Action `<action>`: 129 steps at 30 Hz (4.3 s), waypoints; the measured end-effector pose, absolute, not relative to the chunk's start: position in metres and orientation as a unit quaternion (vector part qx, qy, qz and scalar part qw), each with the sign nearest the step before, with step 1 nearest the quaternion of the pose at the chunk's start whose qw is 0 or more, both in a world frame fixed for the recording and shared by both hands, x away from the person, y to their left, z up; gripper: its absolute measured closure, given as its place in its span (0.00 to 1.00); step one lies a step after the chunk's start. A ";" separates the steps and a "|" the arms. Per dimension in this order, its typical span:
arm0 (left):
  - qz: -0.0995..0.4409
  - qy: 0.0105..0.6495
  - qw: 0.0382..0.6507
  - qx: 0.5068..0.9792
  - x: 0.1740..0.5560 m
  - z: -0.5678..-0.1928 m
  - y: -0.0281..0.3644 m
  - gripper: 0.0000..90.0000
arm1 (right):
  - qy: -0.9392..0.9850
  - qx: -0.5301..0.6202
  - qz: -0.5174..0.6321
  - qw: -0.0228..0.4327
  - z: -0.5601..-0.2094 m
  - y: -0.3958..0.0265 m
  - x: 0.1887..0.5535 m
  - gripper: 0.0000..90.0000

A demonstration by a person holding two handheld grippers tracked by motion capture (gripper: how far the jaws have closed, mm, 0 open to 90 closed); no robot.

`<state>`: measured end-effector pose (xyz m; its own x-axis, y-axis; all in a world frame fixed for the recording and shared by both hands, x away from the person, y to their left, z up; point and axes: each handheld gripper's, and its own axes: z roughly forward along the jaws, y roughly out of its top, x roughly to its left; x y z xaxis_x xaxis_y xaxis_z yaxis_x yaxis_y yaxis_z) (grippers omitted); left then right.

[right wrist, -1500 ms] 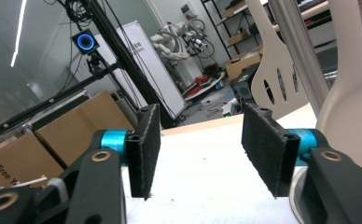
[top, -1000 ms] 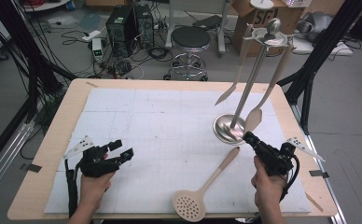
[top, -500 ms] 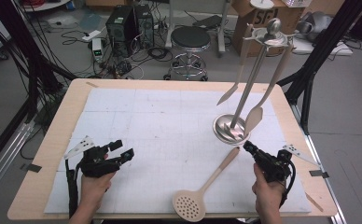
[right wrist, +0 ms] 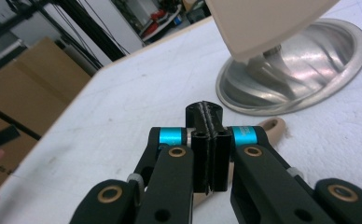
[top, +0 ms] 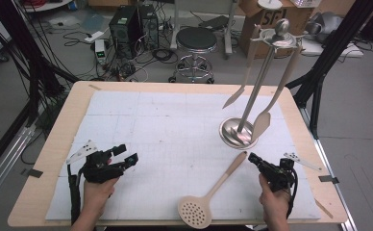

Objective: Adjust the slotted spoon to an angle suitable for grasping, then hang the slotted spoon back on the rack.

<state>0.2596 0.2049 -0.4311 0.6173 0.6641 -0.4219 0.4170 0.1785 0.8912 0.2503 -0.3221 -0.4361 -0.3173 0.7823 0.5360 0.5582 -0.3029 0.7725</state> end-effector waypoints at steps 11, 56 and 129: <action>0.098 0.425 0.639 0.633 0.259 -0.431 0.205 0.26 | 0.614 0.599 0.511 0.062 -0.451 -0.312 0.259 1.00; 0.098 0.421 0.646 0.630 0.258 -0.430 0.207 0.26 | 0.703 0.569 0.424 -0.039 -0.464 -0.221 0.317 1.00; 0.100 0.424 0.649 0.624 0.258 -0.429 0.211 0.26 | 0.763 0.493 0.376 -0.186 -0.441 -0.176 0.297 0.62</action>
<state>0.2582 0.2109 -0.4290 0.6213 0.6579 -0.4256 0.3985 0.2024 0.8946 0.2969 -0.1763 -0.4410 -0.4453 0.6116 0.6540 0.8912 0.2321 0.3897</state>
